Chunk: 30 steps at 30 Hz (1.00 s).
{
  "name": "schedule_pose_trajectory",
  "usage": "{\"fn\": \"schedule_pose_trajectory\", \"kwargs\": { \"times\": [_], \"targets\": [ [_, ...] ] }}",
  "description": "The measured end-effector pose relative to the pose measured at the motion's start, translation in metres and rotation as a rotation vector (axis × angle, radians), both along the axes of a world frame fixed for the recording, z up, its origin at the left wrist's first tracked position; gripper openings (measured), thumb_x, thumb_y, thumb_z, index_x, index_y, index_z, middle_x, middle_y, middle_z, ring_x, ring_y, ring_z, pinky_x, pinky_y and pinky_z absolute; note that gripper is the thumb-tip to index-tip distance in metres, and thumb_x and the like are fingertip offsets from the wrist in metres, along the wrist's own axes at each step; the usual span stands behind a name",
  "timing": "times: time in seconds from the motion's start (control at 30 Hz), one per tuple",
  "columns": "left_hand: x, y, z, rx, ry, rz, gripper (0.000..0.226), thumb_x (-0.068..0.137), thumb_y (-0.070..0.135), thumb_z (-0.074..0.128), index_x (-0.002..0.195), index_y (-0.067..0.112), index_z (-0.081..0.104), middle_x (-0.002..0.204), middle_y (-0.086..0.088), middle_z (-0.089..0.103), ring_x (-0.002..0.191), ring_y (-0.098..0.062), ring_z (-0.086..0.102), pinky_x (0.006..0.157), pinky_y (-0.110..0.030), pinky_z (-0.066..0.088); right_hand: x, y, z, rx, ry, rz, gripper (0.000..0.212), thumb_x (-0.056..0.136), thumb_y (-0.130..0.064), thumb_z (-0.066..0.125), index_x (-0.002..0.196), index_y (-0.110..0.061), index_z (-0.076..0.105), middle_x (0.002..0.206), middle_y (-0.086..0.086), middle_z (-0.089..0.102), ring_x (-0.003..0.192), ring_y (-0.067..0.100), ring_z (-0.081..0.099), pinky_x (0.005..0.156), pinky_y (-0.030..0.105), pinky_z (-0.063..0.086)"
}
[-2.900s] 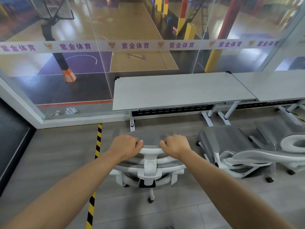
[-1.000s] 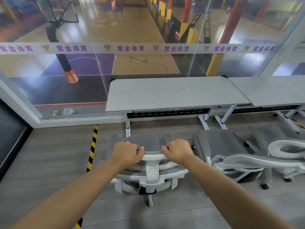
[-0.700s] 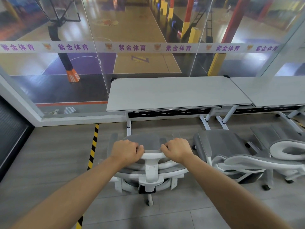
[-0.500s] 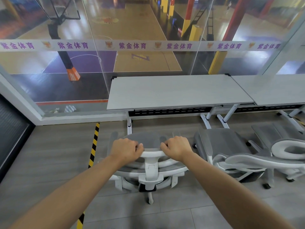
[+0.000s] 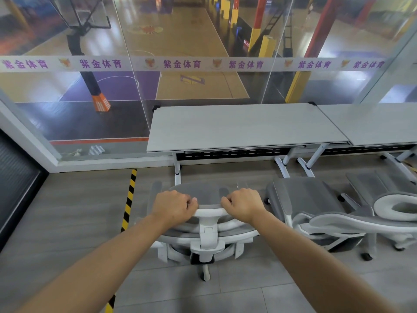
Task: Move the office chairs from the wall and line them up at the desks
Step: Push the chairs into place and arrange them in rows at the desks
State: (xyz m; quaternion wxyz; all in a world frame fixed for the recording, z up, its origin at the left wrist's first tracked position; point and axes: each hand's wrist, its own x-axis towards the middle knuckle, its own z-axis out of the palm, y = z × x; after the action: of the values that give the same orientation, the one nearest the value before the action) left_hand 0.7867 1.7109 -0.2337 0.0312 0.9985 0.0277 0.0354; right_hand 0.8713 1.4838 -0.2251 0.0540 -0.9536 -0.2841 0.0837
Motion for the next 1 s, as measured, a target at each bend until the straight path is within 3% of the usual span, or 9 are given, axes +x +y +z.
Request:
{"fn": "schedule_pose_trajectory", "kwargs": {
  "times": [0.5,0.77,0.93,1.0],
  "targets": [
    [0.004,-0.004,0.001,-0.004,-0.005,-0.014,0.066,0.088,0.055,0.009,0.064,0.02,0.06,0.051,0.004,0.054,0.049,-0.01,0.053,0.049,-0.021,0.037,0.007,-0.002,0.001,-0.004,0.007,0.005,0.047,0.092,-0.04,0.035,0.051,-0.017,0.035,0.046,-0.002,0.03,0.046,0.019,0.026,0.048,0.028,0.023],
    [-0.005,-0.005,0.001,-0.02,0.006,-0.013,0.062,0.09,0.054,0.015,0.065,0.018,0.06,0.053,0.002,0.055,0.051,-0.013,0.055,0.052,-0.024,0.048,-0.003,-0.005,0.001,0.002,0.01,0.009,0.047,0.089,-0.044,0.03,0.051,-0.016,0.036,0.046,-0.001,0.032,0.046,0.019,0.028,0.048,0.028,0.024],
    [-0.008,-0.006,0.004,0.022,-0.031,-0.018,0.066,0.086,0.054,0.01,0.068,0.018,0.062,0.052,0.002,0.053,0.051,-0.014,0.051,0.048,-0.022,0.027,-0.006,-0.003,0.002,-0.002,0.016,-0.014,0.046,0.092,-0.039,0.036,0.052,-0.016,0.036,0.048,-0.001,0.032,0.048,0.02,0.028,0.05,0.029,0.025],
    [-0.009,-0.007,0.003,0.034,-0.042,-0.022,0.067,0.086,0.054,0.009,0.068,0.019,0.063,0.052,0.003,0.053,0.051,-0.014,0.051,0.047,-0.022,0.026,-0.007,-0.003,0.003,-0.001,0.021,-0.015,0.046,0.092,-0.039,0.036,0.052,-0.016,0.036,0.047,-0.001,0.032,0.047,0.02,0.028,0.05,0.029,0.025]
  ]
}}
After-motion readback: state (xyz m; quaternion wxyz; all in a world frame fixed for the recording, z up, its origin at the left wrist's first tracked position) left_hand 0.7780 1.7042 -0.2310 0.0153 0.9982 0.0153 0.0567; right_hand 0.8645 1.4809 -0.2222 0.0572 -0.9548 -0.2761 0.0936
